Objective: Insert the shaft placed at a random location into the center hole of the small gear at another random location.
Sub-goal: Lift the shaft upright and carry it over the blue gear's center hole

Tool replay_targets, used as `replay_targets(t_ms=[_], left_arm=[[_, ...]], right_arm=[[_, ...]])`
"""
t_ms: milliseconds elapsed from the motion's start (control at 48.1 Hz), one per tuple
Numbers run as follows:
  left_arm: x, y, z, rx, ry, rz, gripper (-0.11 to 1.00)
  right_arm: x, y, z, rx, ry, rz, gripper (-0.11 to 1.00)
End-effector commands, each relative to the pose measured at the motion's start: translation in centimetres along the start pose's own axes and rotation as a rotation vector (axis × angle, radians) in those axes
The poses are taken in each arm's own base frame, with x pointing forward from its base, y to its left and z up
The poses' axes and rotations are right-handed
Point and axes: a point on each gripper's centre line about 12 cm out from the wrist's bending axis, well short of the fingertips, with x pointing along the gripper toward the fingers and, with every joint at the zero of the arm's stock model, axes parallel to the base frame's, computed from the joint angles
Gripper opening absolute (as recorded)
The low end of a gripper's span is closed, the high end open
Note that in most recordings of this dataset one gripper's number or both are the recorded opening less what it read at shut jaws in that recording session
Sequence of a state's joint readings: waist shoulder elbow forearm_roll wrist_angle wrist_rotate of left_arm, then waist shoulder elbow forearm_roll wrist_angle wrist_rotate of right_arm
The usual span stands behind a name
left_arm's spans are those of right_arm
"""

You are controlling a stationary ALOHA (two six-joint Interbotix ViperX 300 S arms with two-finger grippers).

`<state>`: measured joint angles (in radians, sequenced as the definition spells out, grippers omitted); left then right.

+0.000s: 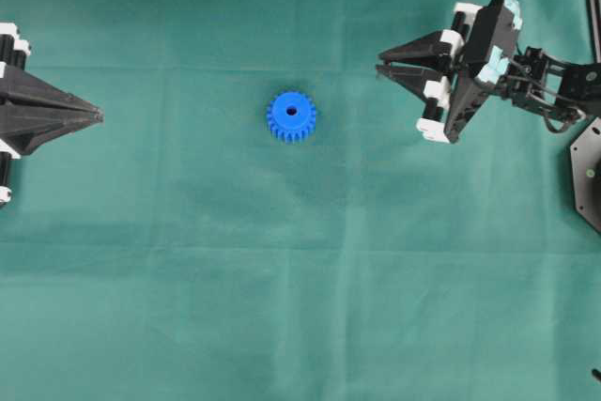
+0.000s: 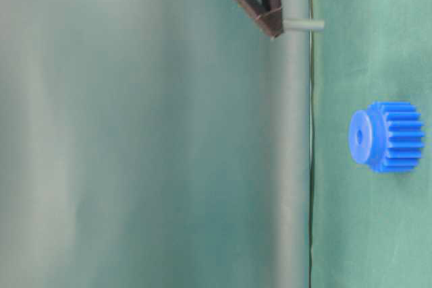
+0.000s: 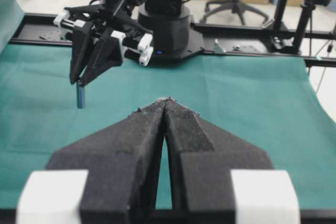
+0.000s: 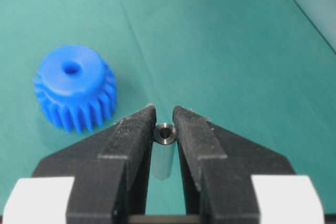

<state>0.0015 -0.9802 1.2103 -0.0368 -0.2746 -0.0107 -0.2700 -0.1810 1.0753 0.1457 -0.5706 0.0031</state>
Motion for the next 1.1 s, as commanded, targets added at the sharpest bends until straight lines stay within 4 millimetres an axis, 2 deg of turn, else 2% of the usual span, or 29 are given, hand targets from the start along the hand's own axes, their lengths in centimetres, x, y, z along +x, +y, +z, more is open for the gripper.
replay_targets(t_ms=[0,374,582,894,1081], left_arm=[[0.1,0.0,0.4,-0.003,-0.012,0.000,-0.01],[0.2,0.0,0.4,-0.007,-0.009,0.001,-0.01],[0.2,0.0,0.4,-0.008,-0.012,0.001,-0.01],[0.1,0.0,0.4,-0.008,-0.011,0.001,-0.01],[0.2,0.0,0.4,-0.008,-0.011,0.001,-0.01]], right_arm=[[0.9,1.2,1.7,-0.008,-0.043,0.033,0.17],[6.0,4.8,3.7,-0.048,-0.035,0.114,0.17],[8.3,6.1,4.8,-0.068,-0.031,0.140,0.17],[8.6,6.3,4.7,-0.071,-0.016,0.142,0.17],[9.0,6.1,3.7,-0.072,0.010,0.137,0.17]])
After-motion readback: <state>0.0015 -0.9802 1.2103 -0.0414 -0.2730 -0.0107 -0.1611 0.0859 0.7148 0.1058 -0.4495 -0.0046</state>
